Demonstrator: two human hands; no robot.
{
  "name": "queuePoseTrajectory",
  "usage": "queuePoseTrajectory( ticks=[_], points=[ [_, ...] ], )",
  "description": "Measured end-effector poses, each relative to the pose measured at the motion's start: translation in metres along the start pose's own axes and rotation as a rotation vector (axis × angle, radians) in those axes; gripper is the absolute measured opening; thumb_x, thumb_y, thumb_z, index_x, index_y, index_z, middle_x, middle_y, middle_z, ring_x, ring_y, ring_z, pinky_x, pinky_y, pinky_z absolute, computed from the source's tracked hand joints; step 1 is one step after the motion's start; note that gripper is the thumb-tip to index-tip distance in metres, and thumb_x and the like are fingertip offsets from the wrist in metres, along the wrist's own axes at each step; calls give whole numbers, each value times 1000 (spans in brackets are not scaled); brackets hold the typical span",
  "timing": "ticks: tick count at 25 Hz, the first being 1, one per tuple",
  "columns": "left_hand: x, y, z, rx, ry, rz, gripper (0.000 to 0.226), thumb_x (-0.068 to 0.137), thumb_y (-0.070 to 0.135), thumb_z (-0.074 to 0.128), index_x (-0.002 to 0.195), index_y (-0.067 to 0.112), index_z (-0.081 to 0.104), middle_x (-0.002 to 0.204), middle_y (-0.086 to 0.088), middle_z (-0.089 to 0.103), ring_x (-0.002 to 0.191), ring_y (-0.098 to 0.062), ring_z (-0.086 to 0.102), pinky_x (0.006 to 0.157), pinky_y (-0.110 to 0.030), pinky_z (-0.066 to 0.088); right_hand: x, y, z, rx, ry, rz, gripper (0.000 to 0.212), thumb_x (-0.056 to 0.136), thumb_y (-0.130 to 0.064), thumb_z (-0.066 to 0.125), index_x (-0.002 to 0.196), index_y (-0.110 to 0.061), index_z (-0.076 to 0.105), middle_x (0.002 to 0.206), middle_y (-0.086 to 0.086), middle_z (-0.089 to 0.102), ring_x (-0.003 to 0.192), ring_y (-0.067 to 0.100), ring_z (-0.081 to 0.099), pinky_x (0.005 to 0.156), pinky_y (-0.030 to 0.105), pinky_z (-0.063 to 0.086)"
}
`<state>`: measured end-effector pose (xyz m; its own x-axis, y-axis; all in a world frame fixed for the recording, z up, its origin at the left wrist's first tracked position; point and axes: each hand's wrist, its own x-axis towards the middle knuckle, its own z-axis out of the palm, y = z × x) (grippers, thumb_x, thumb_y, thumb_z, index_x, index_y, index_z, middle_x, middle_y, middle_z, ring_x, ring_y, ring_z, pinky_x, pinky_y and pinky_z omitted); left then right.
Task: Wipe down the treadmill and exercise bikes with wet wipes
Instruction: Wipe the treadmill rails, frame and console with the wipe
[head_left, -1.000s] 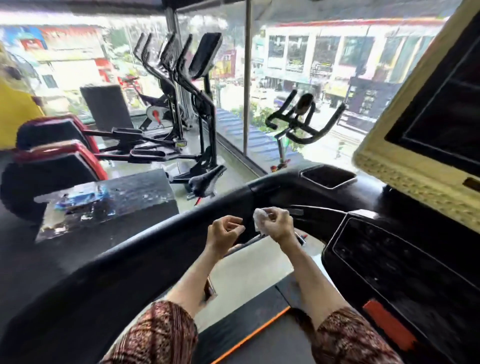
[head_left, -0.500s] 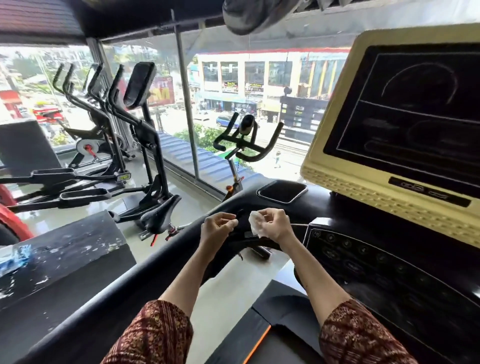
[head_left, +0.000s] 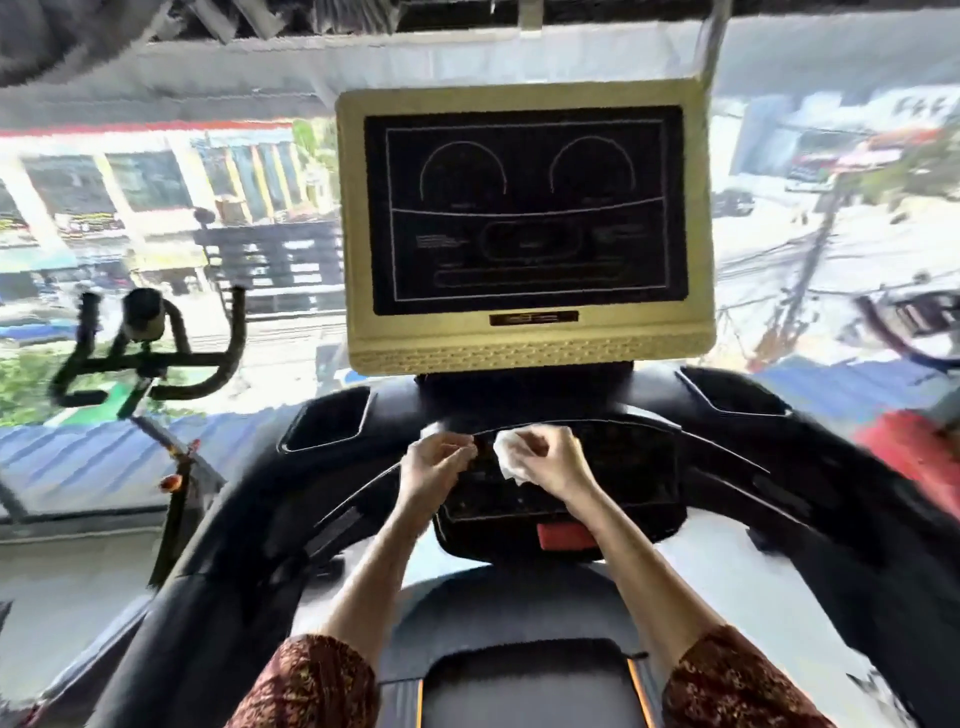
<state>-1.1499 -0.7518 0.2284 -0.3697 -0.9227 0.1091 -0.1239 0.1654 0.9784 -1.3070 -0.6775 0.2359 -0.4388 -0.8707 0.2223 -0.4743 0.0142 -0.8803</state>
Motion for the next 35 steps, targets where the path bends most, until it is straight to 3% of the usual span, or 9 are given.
queuePoseTrajectory(
  ticks=[3, 5, 8, 12, 16, 22, 28, 31, 35],
  points=[
    [-2, 8, 62, -5, -181, 31, 14, 79, 17, 73, 78, 30, 70, 77, -1, 73, 71, -12, 65, 71, -32, 52, -32, 21, -54, -85, 172, 53, 7, 82, -16, 74, 89, -13, 75, 76, -7, 67, 71, 0, 60, 62, 6, 42],
    [-10, 13, 109, -17, -316, 41, 13, 78, 18, 73, 78, 31, 70, 79, -2, 73, 72, -12, 65, 73, -33, 52, -57, 34, -92, -112, 287, 108, 16, 84, -24, 73, 92, -11, 75, 80, -6, 70, 75, 2, 62, 67, 13, 45],
    [-27, 21, 176, -50, -486, 41, 15, 83, 11, 71, 81, 26, 70, 80, -4, 74, 72, -13, 67, 71, -30, 52, -92, 56, -148, -131, 434, 212, 18, 86, -25, 70, 91, -9, 75, 78, -3, 69, 70, 0, 60, 67, 24, 46],
    [-45, 36, 250, -115, -676, 69, 16, 83, 3, 70, 80, 19, 70, 74, -3, 73, 65, -7, 63, 65, -28, 49, -127, 82, -204, -153, 593, 291, 6, 85, -16, 70, 85, -12, 74, 71, -4, 69, 57, -9, 57, 61, 20, 45],
    [-50, 50, 314, -105, -784, 118, 17, 83, 2, 70, 82, 19, 70, 74, -1, 72, 62, -1, 63, 61, -18, 49, -141, 109, -255, -182, 688, 312, 7, 85, -12, 70, 88, -8, 74, 76, 1, 70, 66, 4, 61, 63, 15, 46],
    [-28, 49, 385, -29, -811, 130, 10, 82, 9, 72, 87, 18, 72, 78, -6, 73, 64, -1, 63, 61, -16, 44, -127, 146, -306, -215, 681, 306, 8, 86, -11, 68, 90, -5, 73, 76, -1, 69, 62, -11, 59, 64, 11, 45],
    [7, 42, 427, 49, -806, 185, 11, 82, 4, 71, 88, 13, 73, 75, 0, 73, 67, 2, 66, 64, -11, 48, -88, 171, -328, -285, 735, 271, 13, 90, -13, 63, 97, -6, 72, 84, -1, 71, 78, 2, 66, 71, 16, 48],
    [41, 42, 453, 100, -797, 277, 11, 82, 5, 71, 90, 11, 73, 75, 3, 70, 67, 6, 64, 64, -10, 46, -60, 187, -336, -518, 796, 163, 20, 92, -10, 58, 107, -4, 70, 99, 4, 73, 94, 11, 67, 83, 19, 50],
    [82, 31, 474, 346, -823, 621, 25, 80, 9, 71, 105, 10, 72, 110, -5, 69, 106, -17, 62, 93, -15, 38, -40, 212, -332, -770, 626, 291, 29, 89, -11, 49, 111, -9, 68, 114, 8, 68, 107, 25, 64, 92, 31, 48]
  ],
)
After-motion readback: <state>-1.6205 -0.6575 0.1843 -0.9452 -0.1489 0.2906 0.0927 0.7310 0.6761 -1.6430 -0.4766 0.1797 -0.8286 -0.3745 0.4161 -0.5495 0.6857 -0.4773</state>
